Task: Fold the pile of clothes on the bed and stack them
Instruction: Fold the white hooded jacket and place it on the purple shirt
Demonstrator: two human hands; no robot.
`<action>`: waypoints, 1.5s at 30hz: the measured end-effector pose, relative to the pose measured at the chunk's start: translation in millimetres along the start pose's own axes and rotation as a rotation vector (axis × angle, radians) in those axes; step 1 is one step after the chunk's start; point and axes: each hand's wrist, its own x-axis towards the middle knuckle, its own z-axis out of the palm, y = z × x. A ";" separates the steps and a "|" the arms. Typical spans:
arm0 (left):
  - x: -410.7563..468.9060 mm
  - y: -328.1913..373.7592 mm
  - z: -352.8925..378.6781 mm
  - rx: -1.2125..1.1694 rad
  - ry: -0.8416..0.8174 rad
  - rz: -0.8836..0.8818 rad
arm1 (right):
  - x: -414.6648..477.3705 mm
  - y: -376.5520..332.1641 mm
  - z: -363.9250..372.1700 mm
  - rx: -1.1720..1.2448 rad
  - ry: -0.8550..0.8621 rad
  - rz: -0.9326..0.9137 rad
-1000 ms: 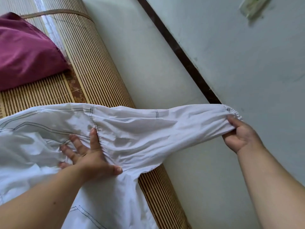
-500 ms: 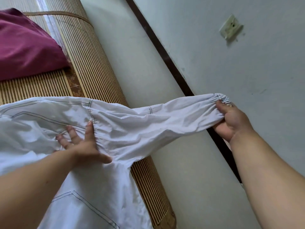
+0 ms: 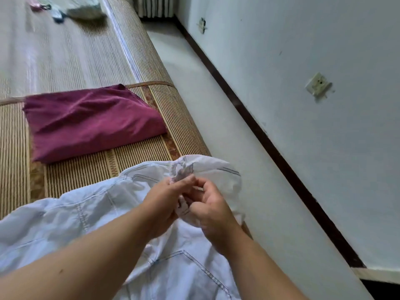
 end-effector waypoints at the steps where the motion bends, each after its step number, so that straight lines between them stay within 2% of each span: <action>1: -9.3 0.4 -13.3 0.003 0.051 -0.008 | -2.2 5.0 11.9 0.018 -0.009 0.032; 3: -26.1 1.8 -40.0 -0.029 0.128 -0.005 | -4.0 11.3 25.6 -0.066 0.141 -0.002; 5: -46.0 5.1 -66.4 -0.112 0.174 0.062 | -3.3 13.6 27.2 -0.157 0.386 -0.114; 7: -70.4 5.0 -97.9 -0.208 0.196 0.124 | 1.1 17.6 23.6 -0.352 0.609 -0.209; 9: -94.1 -4.0 -138.1 -0.280 0.320 0.139 | 9.8 28.4 17.6 -0.580 0.719 -0.225; 11: -114.1 -23.5 -177.4 -0.297 0.473 0.121 | 22.0 45.7 13.2 -0.721 0.647 -0.167; 13: -128.3 -49.4 -213.8 -0.255 0.639 0.033 | 35.9 67.8 16.2 -0.894 0.451 -0.066; 15: -138.3 -73.8 -241.4 -0.105 0.802 -0.082 | 48.9 91.4 22.4 -1.086 0.212 0.030; 17: -143.5 -92.1 -258.3 0.019 0.829 -0.151 | 61.6 114.5 33.3 -1.272 0.023 0.164; 20: -137.9 -102.9 -267.4 0.191 0.842 -0.164 | 78.4 140.4 41.4 -1.496 -0.131 0.291; 22: -134.7 -105.4 -267.9 0.451 0.986 -0.088 | 86.3 149.5 45.6 -1.573 -0.127 0.258; 23: -134.8 -107.1 -266.8 0.508 1.088 -0.031 | 87.8 152.0 48.4 -1.569 -0.077 0.188; 25: -141.5 -109.6 -262.6 0.418 1.303 0.095 | 84.5 152.8 55.2 -1.471 0.108 -0.042; 27: -152.4 -118.3 -266.2 0.310 1.468 0.098 | 79.1 154.1 59.0 -1.338 0.294 -0.292; 28: -157.7 -124.7 -270.8 0.338 1.479 0.026 | 77.3 154.3 59.3 -1.318 0.343 -0.358; 29: -161.9 -130.7 -275.9 0.395 1.432 -0.088 | 77.2 155.1 58.1 -1.330 0.333 -0.344; 31: -164.9 -141.1 -285.3 0.499 1.265 -0.290 | 81.5 160.6 53.4 -1.394 0.165 -0.125; 33: -165.1 -146.3 -293.3 0.601 1.163 -0.372 | 89.4 166.5 50.4 -1.504 -0.063 0.121; 34: -165.4 -146.4 -295.9 0.675 1.133 -0.399 | 93.6 168.7 49.9 -1.550 -0.135 0.184; 37: -165.6 -143.8 -298.8 0.819 1.056 -0.466 | 100.2 172.7 57.7 -1.595 -0.162 0.230; 39: -165.6 -142.6 -296.0 0.843 1.058 -0.467 | 97.1 178.7 66.9 -1.604 -0.143 0.232; 42: -169.9 -146.0 -286.9 0.810 1.097 -0.309 | 83.1 192.2 87.5 -1.603 -0.162 0.183; 45: -180.3 -153.6 -277.8 0.817 0.963 -0.237 | 75.0 203.5 102.8 -1.618 -0.175 0.191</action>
